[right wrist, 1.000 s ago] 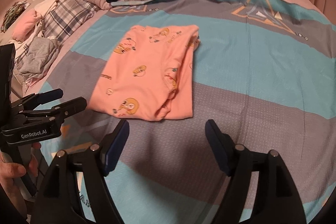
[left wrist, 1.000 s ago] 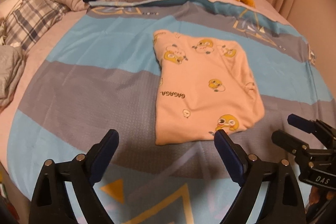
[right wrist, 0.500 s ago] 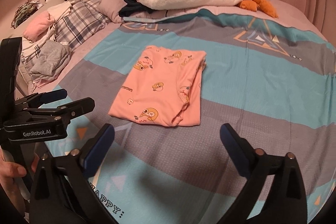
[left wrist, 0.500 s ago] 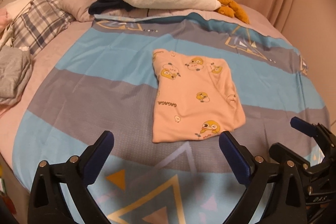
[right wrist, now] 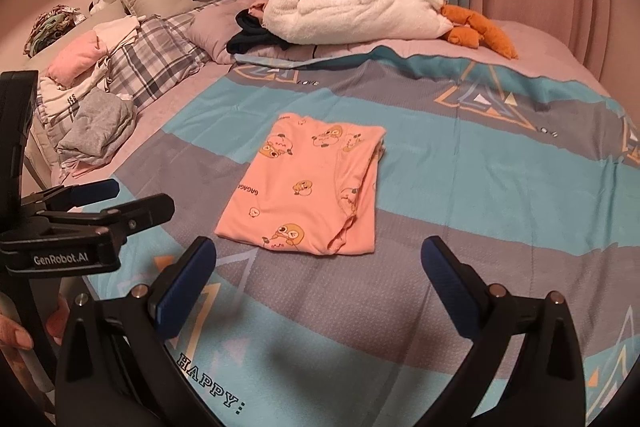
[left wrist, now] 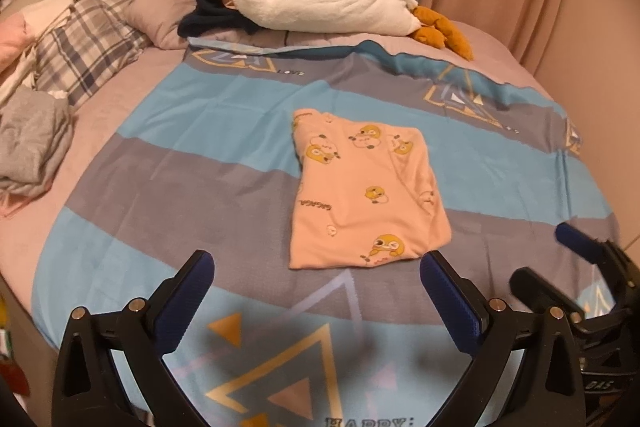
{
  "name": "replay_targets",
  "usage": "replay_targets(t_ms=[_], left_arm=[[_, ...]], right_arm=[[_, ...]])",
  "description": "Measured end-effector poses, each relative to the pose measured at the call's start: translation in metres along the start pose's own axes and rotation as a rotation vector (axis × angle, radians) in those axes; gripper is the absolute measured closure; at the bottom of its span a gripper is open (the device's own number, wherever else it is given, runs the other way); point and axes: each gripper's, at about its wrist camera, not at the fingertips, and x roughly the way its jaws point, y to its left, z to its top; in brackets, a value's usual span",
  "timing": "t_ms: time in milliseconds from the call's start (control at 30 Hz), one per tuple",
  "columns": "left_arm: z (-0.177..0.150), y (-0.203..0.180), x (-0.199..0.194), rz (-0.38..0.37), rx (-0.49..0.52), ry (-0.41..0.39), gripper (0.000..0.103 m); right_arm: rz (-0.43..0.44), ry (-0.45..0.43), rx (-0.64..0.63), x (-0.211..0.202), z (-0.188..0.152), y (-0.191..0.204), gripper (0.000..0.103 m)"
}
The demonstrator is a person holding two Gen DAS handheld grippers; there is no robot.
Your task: Fold small clothes
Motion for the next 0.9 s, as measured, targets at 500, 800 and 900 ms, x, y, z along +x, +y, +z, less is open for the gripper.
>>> replay_targets(t_ms=[500,800,900], left_arm=[[0.002,-0.003,-0.018,0.045,0.025,-0.078,0.001],[0.005,0.000,-0.016,0.089,0.019,-0.082,0.001],[0.005,0.002,-0.015,0.092,0.012,-0.077,0.001]], right_arm=[[-0.006,-0.022,-0.025,-0.010,0.011,0.012,0.000],[-0.012,-0.030,-0.041,-0.009,0.018,0.016,0.000],[-0.013,-0.026,-0.043,-0.006,0.020,0.018,0.000]])
